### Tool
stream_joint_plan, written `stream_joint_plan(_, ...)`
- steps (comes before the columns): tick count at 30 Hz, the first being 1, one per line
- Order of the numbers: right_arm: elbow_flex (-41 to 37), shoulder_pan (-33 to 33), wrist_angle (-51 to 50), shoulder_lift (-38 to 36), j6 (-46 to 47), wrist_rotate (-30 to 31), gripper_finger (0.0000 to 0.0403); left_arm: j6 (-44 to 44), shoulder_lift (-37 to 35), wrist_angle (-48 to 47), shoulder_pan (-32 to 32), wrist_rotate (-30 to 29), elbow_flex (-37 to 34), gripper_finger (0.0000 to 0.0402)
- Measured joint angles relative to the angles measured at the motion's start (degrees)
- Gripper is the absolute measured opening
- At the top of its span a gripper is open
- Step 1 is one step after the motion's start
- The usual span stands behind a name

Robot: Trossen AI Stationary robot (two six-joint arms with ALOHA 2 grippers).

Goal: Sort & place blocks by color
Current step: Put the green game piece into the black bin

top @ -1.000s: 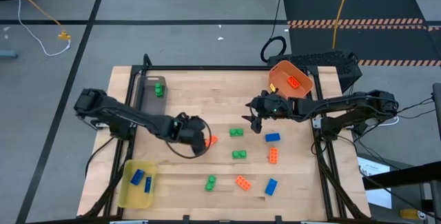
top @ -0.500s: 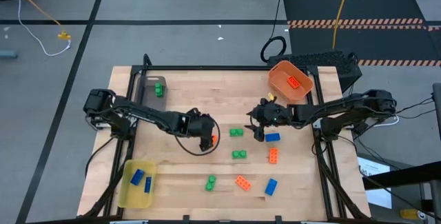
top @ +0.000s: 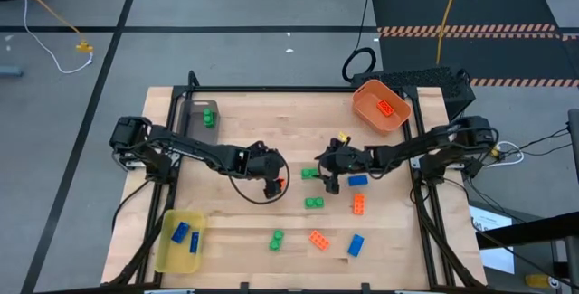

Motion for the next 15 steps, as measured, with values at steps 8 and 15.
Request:
stream_joint_plan(8, 0.0, 0.0, 2.8, 6.0, 0.9, -1.5, 0.0276, 0.0, 0.0, 1.0, 0.0, 0.0, 0.0, 0.0378)
stream_joint_plan(15, 0.1, 0.3, 8.9, 11.5, -3.6, -1.4, 0.0231, 2.5, 0.0, 11.7, 0.8, 0.1, 0.0, 0.0378)
